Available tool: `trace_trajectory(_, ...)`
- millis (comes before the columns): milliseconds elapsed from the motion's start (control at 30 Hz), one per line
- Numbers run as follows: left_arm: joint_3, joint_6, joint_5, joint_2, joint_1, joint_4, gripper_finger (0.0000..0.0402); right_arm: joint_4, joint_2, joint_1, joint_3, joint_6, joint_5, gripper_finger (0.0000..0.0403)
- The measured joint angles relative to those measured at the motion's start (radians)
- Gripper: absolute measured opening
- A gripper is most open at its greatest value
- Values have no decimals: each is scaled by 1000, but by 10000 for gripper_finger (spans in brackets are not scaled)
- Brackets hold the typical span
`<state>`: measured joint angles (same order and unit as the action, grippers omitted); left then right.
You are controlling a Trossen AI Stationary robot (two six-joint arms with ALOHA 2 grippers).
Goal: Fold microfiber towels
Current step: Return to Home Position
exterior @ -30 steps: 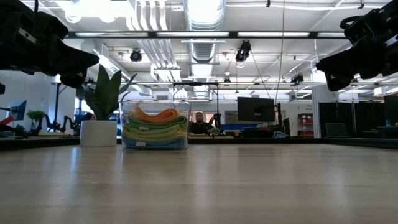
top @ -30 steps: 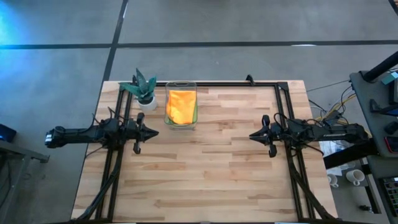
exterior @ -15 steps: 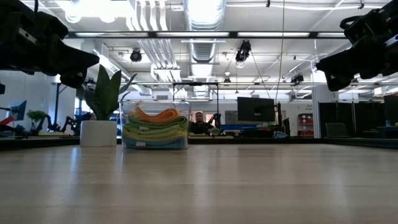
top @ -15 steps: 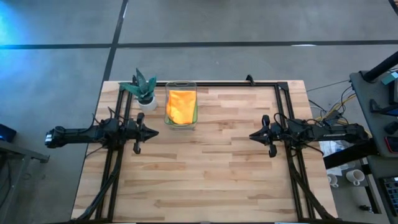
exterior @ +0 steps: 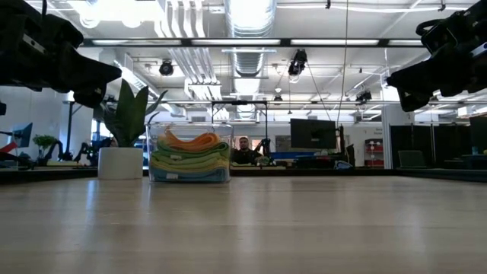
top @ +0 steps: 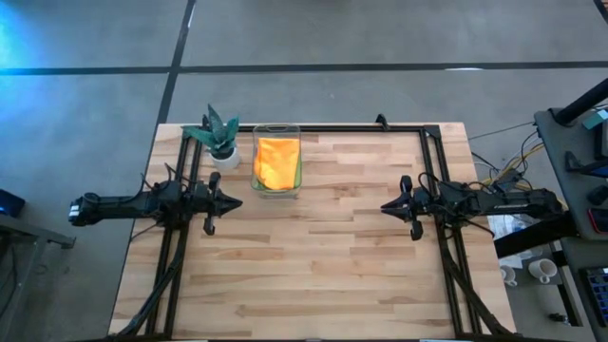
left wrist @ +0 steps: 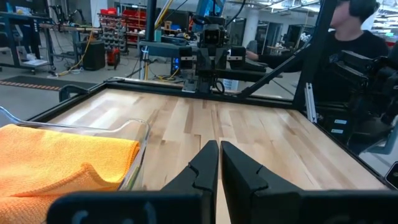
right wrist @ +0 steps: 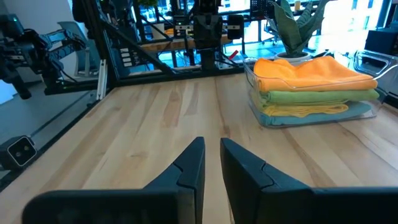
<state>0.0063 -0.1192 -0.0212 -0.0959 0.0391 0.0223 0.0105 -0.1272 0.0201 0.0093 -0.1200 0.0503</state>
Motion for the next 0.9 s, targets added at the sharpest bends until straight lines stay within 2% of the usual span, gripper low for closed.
trace_trajectory(900, 0, 0, 0, 0, 0, 0, 3, 0, 0, 0, 0, 0, 0, 47)
